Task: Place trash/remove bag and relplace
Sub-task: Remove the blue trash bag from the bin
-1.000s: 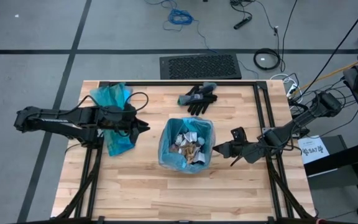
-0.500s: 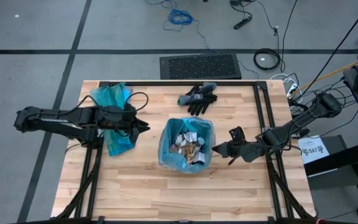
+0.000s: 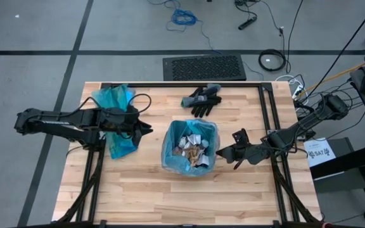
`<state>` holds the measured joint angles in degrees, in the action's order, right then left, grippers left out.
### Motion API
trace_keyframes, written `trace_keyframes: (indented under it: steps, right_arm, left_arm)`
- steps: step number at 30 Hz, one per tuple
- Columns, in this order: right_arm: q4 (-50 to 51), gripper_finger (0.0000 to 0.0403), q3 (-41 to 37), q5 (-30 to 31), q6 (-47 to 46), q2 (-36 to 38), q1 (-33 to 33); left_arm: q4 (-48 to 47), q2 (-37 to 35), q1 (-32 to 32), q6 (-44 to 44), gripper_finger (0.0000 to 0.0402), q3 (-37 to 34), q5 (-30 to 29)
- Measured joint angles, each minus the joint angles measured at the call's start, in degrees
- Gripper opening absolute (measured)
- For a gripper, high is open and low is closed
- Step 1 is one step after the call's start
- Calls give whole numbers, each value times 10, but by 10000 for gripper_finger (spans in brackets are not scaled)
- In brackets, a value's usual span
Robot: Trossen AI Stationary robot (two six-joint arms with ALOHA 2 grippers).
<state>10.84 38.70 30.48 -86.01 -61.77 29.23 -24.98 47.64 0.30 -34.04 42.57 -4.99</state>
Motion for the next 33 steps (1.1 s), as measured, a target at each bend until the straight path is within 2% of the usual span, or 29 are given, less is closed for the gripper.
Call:
trace_keyframes:
  steps: [8,17,25,33]
  right_arm:
    - [-10,0,39,0,58,7,0]
    - [137,0,139,-1,92,7,0]
    - [111,0,192,0,197,8,0]
    - [9,0,196,-4,302,8,-23]
  left_arm:
    - [0,0,0,0,120,0,0]
    - [0,0,0,0,120,0,0]
    - [0,0,0,0,120,0,0]
    - [0,0,0,0,120,0,0]
